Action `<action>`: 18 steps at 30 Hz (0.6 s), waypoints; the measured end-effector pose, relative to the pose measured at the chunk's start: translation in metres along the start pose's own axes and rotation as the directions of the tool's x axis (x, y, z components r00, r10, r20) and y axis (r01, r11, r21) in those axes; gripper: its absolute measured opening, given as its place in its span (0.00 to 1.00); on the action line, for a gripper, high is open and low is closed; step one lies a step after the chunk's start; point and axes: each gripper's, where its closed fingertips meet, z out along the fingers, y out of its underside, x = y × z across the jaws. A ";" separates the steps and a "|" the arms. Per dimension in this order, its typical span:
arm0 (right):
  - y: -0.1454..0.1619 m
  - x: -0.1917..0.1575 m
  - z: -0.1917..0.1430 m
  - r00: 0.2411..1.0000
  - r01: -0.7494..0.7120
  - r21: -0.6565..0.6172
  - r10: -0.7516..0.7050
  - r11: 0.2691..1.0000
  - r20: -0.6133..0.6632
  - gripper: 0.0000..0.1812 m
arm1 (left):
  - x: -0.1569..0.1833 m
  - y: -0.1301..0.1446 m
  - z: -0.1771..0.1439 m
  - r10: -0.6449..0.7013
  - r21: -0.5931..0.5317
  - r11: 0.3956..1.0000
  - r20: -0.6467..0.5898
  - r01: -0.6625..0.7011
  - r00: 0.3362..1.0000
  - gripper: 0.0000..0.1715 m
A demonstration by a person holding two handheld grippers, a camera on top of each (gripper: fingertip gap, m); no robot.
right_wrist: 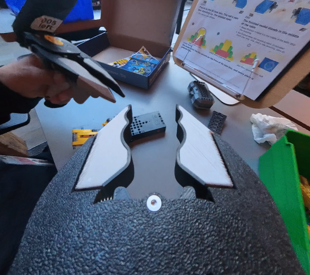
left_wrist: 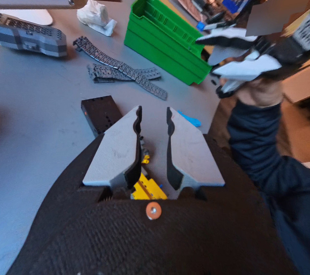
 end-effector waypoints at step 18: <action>-0.001 -0.101 0.021 0.910 0.373 0.073 -0.380 0.925 0.164 0.29 | 0.025 0.011 0.007 0.131 -0.049 0.990 -0.051 -0.134 0.990 0.38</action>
